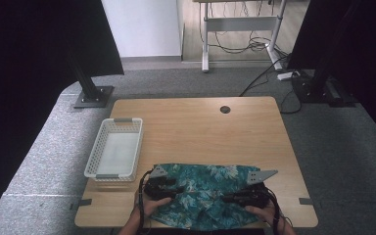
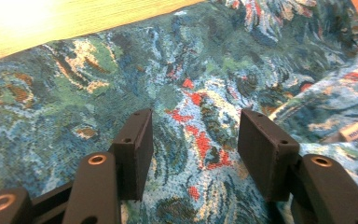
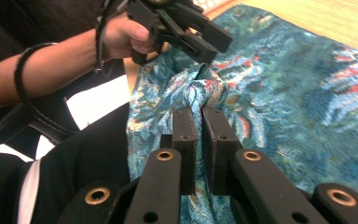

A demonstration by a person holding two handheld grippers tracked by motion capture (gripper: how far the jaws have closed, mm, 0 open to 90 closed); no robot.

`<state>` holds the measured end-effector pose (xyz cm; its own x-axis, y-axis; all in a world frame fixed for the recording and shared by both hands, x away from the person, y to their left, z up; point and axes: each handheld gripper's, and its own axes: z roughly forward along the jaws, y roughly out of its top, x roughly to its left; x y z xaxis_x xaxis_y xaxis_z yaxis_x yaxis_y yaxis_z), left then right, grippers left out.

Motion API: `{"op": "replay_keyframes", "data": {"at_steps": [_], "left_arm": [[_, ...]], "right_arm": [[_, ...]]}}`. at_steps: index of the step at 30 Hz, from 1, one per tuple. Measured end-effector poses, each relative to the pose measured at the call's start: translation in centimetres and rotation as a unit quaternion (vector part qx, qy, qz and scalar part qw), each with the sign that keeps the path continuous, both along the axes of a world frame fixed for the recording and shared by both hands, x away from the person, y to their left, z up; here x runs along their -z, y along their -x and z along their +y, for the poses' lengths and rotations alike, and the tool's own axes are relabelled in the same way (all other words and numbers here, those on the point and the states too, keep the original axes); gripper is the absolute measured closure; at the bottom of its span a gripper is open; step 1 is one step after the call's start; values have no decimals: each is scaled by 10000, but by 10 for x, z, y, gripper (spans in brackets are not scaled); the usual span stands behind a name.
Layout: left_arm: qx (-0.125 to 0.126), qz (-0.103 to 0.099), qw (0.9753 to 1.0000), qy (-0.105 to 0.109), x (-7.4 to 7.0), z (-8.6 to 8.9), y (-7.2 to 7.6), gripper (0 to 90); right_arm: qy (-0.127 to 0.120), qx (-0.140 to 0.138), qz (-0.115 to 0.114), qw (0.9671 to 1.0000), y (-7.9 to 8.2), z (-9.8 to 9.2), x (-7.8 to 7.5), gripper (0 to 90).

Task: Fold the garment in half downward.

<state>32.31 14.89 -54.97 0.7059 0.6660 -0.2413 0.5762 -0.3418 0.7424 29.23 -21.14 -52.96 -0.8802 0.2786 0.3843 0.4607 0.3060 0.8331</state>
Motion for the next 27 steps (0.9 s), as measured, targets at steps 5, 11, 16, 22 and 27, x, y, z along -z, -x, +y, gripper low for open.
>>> {"op": "replay_keyframes", "data": {"at_steps": [5,11,16,22,27], "left_arm": [[38,-92,9999,-100,0,-3,3,428],[222,-289,9990,-263,1,-6,10,385],[284,-368,9983,-364,1,-7,14,365],[312,-300,9988,-237,1,-5,13,359],[372,-196,9991,-63,1,-2,13,355]], "right_arm": [[-2,-18,23,10000,0,0,1,827],[-7,215,132,9997,-5,-4,0,706],[-65,686,226,9974,-12,-12,-4,557],[272,1313,366,9903,-22,-16,-2,487],[589,1403,447,9874,-27,-8,5,460]]}}
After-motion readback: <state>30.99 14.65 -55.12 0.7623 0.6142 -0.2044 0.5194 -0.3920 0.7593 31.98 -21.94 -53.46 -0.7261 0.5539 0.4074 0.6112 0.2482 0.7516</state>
